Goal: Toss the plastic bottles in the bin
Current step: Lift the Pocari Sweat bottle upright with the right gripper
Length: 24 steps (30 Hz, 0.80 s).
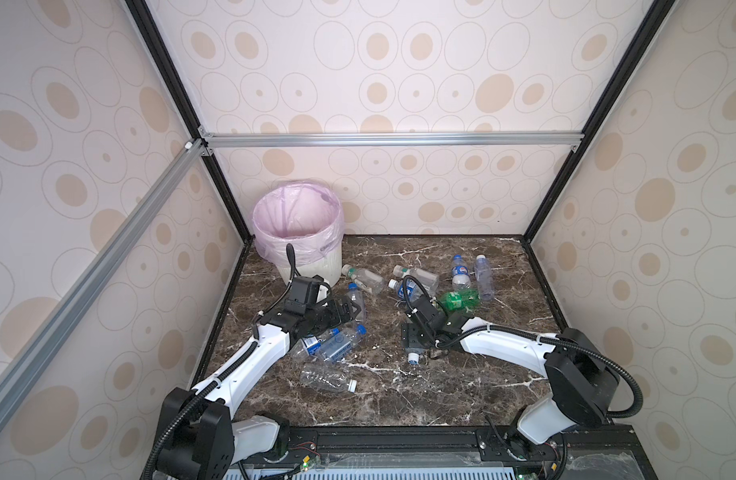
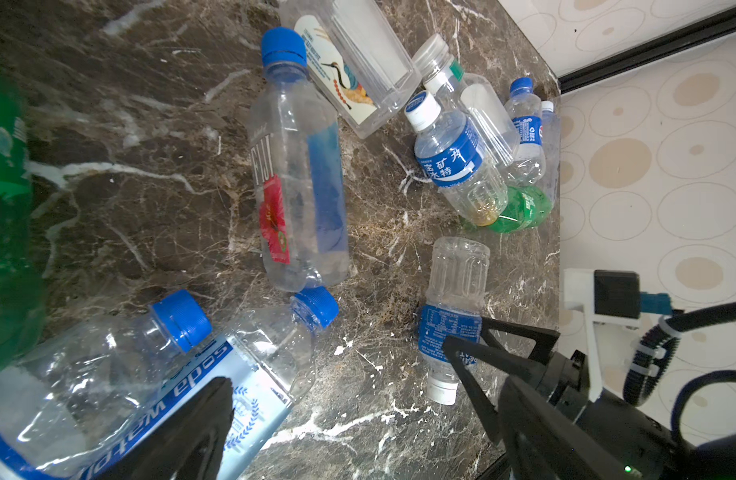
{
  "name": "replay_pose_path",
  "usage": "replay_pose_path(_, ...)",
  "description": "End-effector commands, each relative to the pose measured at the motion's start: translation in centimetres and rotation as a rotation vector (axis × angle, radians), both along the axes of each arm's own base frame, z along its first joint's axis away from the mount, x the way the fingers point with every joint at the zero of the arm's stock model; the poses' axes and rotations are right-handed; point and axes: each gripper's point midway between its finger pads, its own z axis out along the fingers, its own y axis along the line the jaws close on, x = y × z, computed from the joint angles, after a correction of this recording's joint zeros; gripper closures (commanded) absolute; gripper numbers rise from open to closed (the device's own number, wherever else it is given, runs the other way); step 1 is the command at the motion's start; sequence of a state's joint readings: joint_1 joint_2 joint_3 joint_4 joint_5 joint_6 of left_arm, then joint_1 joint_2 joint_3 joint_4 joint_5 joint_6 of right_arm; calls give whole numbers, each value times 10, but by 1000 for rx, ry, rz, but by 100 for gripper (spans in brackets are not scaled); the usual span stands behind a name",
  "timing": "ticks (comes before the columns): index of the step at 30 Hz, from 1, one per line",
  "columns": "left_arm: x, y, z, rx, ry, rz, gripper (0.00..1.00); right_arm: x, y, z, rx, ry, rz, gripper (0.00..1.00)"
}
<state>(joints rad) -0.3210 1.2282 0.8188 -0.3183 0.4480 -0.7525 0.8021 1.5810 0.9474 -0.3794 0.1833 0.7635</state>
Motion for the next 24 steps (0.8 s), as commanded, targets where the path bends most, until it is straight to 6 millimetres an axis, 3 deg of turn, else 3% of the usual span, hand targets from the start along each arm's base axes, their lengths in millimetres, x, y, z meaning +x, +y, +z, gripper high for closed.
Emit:
replay_pose_path(1, 1, -10, 14, -59, -30, -24, 1, -8, -10, -16, -73, 28, 1, 13)
replay_pose_path(14, 2, -23, 10, -102, -21, -40, 1, -14, -10, -32, -90, 57, 19, 33)
replay_pose_path(18, 4, -28, 9, -110, -19, -42, 1, -12, -6, -23, -74, 41, 47, 41)
replay_pose_path(24, 12, -37, 18, -82, -53, -67, 1, -11, 12, 4, 15, -11, 136, 42)
